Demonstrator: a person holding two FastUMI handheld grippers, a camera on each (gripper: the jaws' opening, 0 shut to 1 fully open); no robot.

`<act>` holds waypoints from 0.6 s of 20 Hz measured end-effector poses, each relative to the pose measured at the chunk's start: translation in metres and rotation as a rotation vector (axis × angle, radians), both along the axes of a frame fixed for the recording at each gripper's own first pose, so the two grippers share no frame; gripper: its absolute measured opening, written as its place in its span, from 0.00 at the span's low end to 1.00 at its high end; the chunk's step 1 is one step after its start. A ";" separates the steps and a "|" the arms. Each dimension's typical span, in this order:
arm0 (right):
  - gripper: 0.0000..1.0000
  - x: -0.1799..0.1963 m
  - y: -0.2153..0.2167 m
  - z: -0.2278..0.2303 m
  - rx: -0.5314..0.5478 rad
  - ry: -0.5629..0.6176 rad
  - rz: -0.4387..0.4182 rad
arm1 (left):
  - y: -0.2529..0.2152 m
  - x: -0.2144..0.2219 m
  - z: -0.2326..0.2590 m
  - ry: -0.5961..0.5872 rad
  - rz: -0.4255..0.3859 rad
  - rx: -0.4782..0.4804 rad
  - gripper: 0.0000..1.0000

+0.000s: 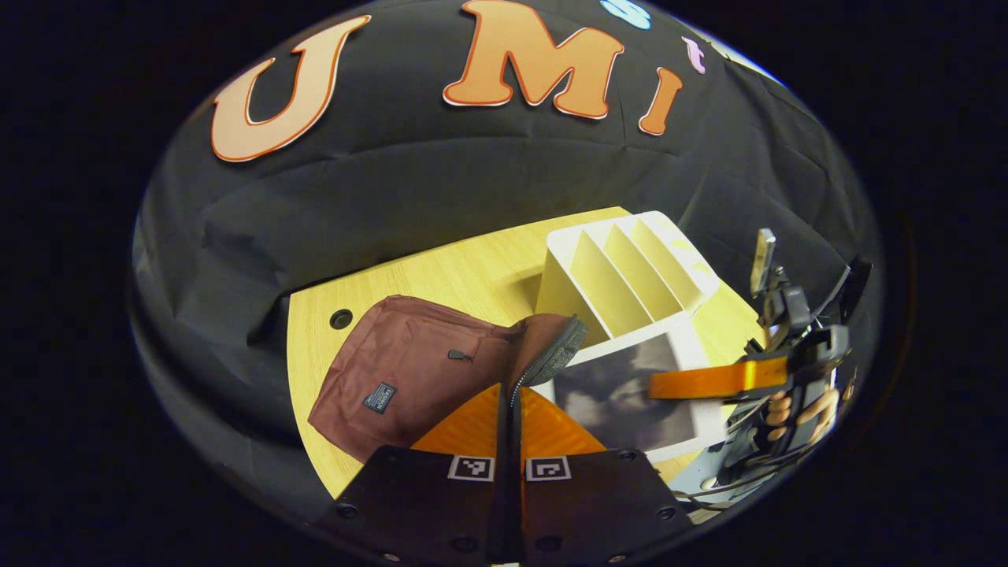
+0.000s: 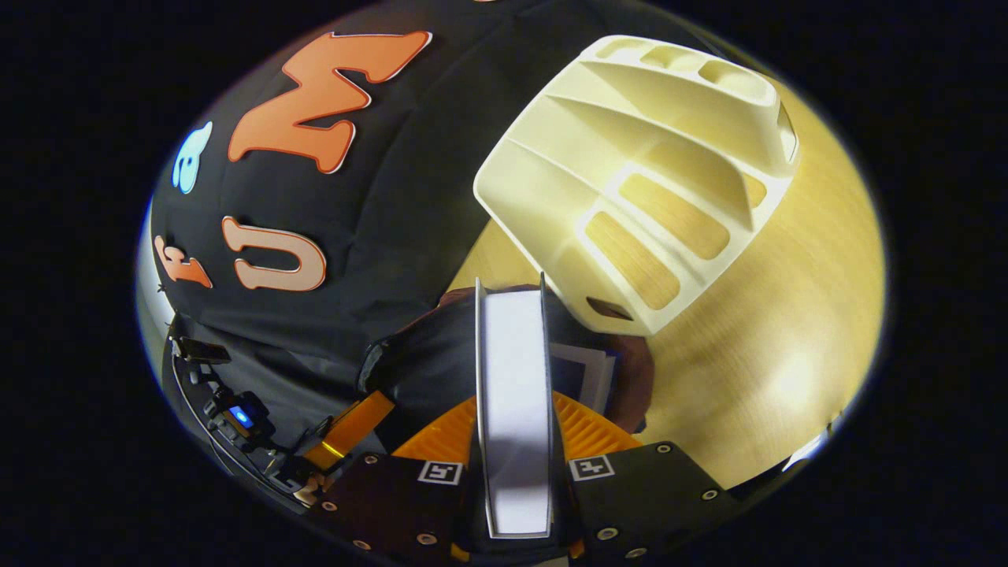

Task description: Open the schoolbag, grab two books from the bookshelf and put them into the schoolbag.

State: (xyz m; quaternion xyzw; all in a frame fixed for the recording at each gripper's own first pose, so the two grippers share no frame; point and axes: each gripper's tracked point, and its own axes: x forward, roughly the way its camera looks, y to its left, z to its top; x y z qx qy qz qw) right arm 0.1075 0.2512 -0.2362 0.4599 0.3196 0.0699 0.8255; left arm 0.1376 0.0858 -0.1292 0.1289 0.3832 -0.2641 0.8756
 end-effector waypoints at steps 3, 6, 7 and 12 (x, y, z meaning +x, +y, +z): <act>0.35 0.025 0.034 -0.015 0.020 -0.032 -0.031 | -0.008 -0.005 0.013 -0.014 -0.020 0.018 0.01; 0.35 0.050 0.054 -0.018 0.025 -0.052 -0.090 | -0.019 -0.012 0.024 -0.012 -0.042 -0.001 0.00; 0.35 0.056 0.059 -0.019 0.014 -0.063 -0.102 | -0.018 -0.016 0.026 -0.015 -0.050 0.002 0.01; 0.42 0.059 0.058 -0.053 -0.097 0.056 -0.125 | -0.014 -0.011 0.019 -0.003 -0.023 -0.008 0.01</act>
